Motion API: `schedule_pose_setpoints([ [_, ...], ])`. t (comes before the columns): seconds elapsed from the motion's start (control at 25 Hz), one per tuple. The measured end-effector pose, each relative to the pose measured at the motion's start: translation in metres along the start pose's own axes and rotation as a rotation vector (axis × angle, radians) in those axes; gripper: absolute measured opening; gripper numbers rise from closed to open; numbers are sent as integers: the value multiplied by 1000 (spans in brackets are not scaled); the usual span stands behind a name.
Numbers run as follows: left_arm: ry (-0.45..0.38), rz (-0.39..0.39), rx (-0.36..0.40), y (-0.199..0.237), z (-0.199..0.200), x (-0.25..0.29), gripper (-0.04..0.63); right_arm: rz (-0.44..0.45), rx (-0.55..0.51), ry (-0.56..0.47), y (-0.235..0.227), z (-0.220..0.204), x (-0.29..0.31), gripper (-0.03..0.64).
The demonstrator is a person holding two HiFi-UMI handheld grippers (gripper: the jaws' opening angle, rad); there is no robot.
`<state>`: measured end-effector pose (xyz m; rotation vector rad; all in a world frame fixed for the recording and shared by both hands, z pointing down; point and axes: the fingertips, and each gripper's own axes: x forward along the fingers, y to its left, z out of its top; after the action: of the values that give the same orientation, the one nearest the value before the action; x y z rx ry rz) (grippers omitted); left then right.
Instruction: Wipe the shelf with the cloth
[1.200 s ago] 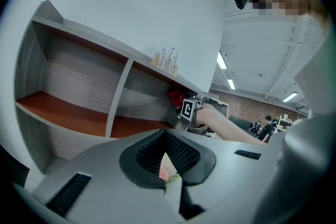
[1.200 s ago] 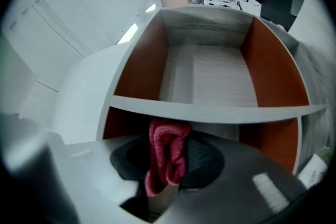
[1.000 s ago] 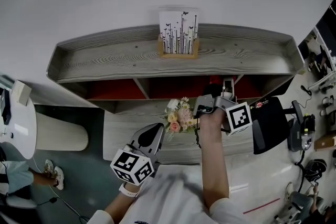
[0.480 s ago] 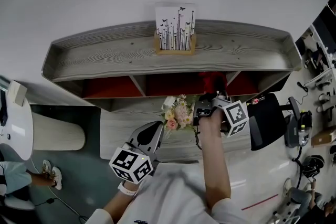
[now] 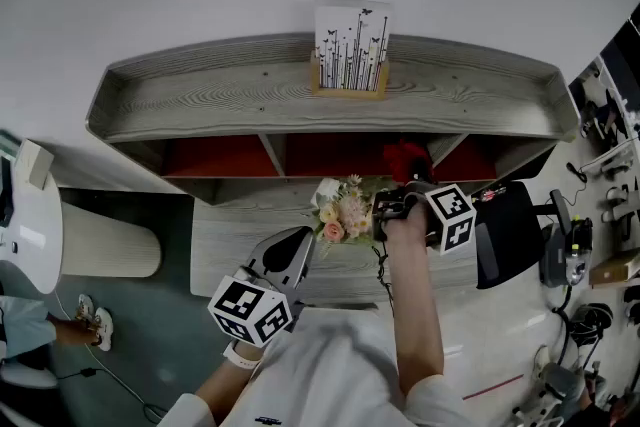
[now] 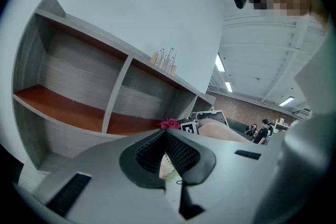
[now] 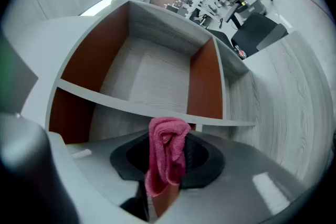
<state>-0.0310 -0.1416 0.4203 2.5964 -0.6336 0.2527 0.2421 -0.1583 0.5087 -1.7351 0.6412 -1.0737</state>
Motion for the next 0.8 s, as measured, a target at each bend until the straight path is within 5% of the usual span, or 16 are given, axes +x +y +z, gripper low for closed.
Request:
schedule_pose_setpoints([
  [0.4,-10,-12,3,-5,3,-3,6,405,-303,-140,135,15,-46,123],
  [0.8,-19,7,-2,2,4,-8,6,446,-773,-272,158,-5,-51,112],
])
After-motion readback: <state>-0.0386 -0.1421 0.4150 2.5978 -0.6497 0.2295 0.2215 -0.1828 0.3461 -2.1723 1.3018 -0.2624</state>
